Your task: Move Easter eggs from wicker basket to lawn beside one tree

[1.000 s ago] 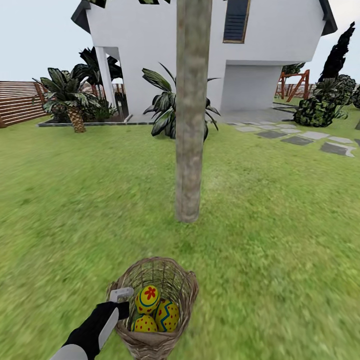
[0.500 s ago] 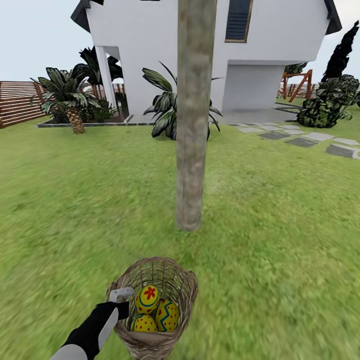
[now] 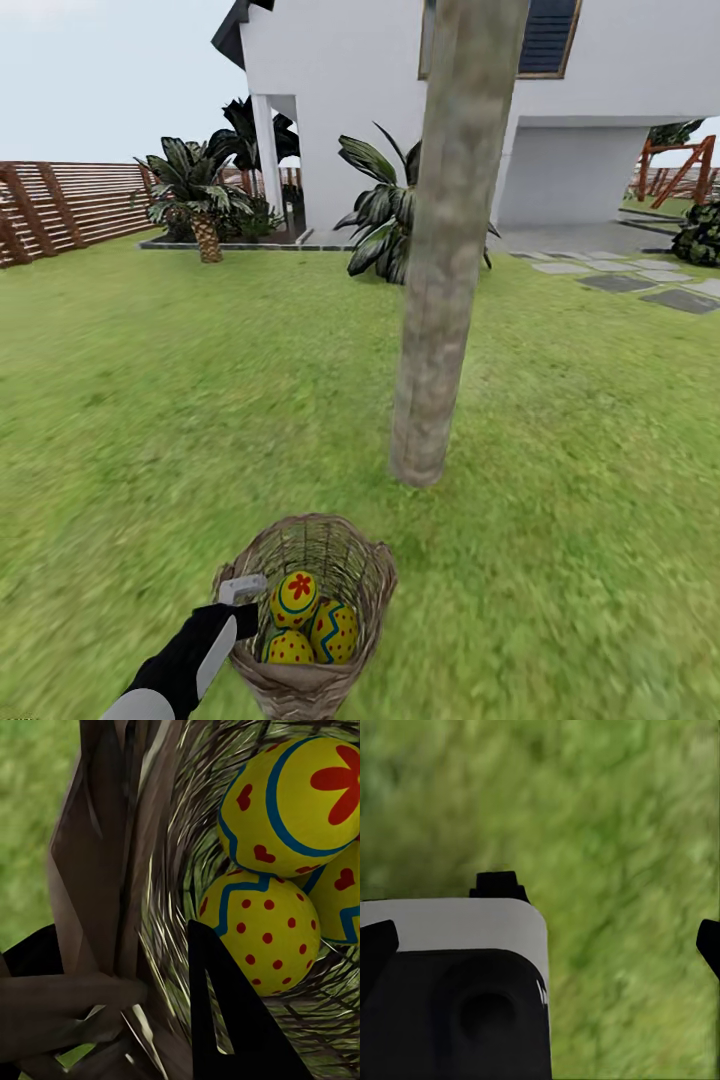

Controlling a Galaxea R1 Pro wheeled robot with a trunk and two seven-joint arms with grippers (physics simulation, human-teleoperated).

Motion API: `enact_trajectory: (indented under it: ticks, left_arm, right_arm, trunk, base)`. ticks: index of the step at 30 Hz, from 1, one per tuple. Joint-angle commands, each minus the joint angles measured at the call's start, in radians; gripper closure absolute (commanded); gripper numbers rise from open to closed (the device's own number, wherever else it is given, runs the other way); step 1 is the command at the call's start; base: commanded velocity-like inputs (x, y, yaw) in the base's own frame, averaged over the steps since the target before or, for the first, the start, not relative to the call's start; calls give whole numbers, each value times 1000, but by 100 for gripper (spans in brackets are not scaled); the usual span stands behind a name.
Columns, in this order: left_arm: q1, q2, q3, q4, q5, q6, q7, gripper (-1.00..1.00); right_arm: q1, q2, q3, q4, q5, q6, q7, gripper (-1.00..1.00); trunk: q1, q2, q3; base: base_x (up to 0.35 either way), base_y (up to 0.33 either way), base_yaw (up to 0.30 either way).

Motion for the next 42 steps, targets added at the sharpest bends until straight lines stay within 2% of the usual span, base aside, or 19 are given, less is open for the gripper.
enact_trajectory:
  ticks: [1,7,8,9,10,11,12,13,15,16,18,37,42]
  left_arm:
    - [-1,-1,3,-2,12,3,5,100]
    - [-1,-1,3,-2,12,2,5,100]
    - [-1,-2,1,-3,12,2,5,100]
    - [-1,-2,1,-3,12,2,5,100]
    - [-1,-1,2,-3,12,2,5,100]
    - [-1,-1,2,-3,12,2,5,100]
    - [-1,-2,1,-2,12,2,5,100]
    - [-1,-3,1,-1,12,2,5,100]
    - [-1,-7,1,1,11,2,5,100]
    - [-1,-9,0,1,11,2,5,100]
    - [-1,-11,0,2,10,2,5,100]
    - [-1,-13,-2,3,10,1,5,100]
    - [-1,-13,-2,1,10,0,5,100]
  right_arm:
    - [0,0,0,1,0,-3,-3,-100]
    - [-4,-9,-4,-3,-3,-3,-5,-100]
    - [-21,-27,-14,-56,-4,9,-7,-100]
    - [-29,-33,-58,-213,-5,57,-7,-100]
    - [-31,-33,-160,-442,-10,201,-5,-100]
    - [-31,-29,-237,-615,-12,283,-2,-100]
    - [-35,-26,-279,-749,-13,303,-1,-100]
    - [-38,-26,-282,-774,-12,300,-1,-100]
    - [-40,-24,-282,-781,-12,266,-1,-100]
    - [-40,-24,-281,-773,-12,201,-2,-100]
    - [-41,-24,-280,-770,-11,159,-4,-100]
    - [-40,-24,-280,-769,-12,154,-3,-100]
    - [-40,-24,-280,-769,-13,153,-3,-100]
  trunk:
    - [1,0,-1]
    - [1,0,-1]
    - [1,0,-1]
    - [1,0,-1]
    - [1,0,-1]
    - [1,0,-1]
    - [1,0,-1]
    - [1,0,-1]
    - [1,0,-1]
    - [1,0,-1]
    - [1,0,-1]
    - [1,0,-1]
    - [1,0,1]
  base:
    - [331,0,291]
    - [332,0,263]
    - [332,0,16]
    - [331,0,4]
    - [332,0,1]
    - [331,0,0]
    - [158,0,0]
    - [52,0,0]
    - [12,0,0]
    - [9,0,0]
    - [176,0,0]
    - [324,-42,0]
    - [36,-8,-151]
